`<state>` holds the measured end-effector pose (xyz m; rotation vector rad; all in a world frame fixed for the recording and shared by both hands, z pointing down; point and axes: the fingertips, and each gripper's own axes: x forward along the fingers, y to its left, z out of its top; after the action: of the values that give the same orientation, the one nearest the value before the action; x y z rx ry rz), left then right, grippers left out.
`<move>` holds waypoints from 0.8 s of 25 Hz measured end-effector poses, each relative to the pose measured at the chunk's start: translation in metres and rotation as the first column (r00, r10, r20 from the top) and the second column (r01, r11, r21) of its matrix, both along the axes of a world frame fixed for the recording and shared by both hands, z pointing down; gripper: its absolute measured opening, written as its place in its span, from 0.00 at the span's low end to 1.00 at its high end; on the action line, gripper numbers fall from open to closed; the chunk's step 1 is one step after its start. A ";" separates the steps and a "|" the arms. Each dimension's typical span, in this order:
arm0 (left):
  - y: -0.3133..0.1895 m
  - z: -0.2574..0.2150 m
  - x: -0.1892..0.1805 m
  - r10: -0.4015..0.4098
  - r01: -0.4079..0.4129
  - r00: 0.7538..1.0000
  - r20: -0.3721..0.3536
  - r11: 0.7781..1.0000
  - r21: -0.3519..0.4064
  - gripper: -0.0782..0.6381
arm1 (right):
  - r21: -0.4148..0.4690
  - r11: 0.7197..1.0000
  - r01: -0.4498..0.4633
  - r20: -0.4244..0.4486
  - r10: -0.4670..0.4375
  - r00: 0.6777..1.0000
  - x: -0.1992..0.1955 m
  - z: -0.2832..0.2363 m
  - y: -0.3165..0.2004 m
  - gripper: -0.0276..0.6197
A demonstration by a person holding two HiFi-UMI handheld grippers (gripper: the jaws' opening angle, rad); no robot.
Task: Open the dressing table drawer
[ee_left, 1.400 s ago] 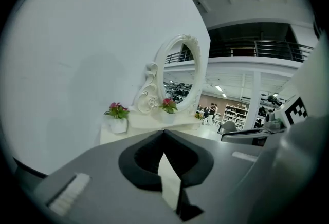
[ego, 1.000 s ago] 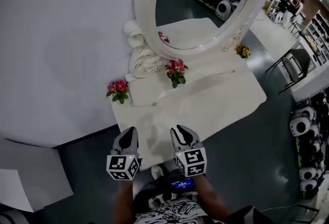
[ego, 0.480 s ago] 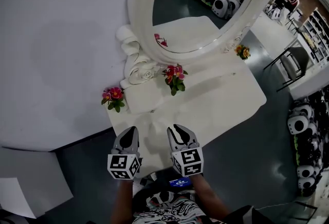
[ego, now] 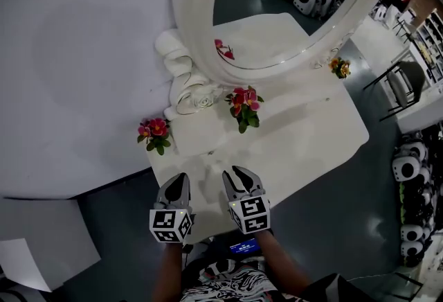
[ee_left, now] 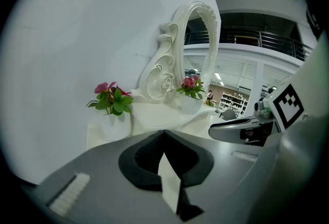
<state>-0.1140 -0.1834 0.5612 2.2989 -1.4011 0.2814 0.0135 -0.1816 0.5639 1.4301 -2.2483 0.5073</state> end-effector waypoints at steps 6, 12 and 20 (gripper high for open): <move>-0.005 0.027 0.004 0.015 -0.013 0.999 0.052 0.999 -0.049 0.11 | -0.047 0.998 0.029 0.011 -0.028 1.000 -0.011 0.024 -0.021 0.23; -0.020 0.045 0.003 0.010 -0.005 0.998 0.060 0.996 -0.089 0.11 | -0.074 0.995 0.071 0.010 -0.070 0.997 -0.023 0.047 -0.045 0.25; -0.032 0.057 0.005 0.016 -0.009 0.998 0.065 0.993 -0.118 0.11 | -0.102 0.989 0.111 0.014 -0.110 0.994 -0.038 0.070 -0.062 0.27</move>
<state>-0.1091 -0.2149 0.6187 2.2213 -1.3641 0.4356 -0.0245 -0.2435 0.6337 1.2473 -2.2585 0.5844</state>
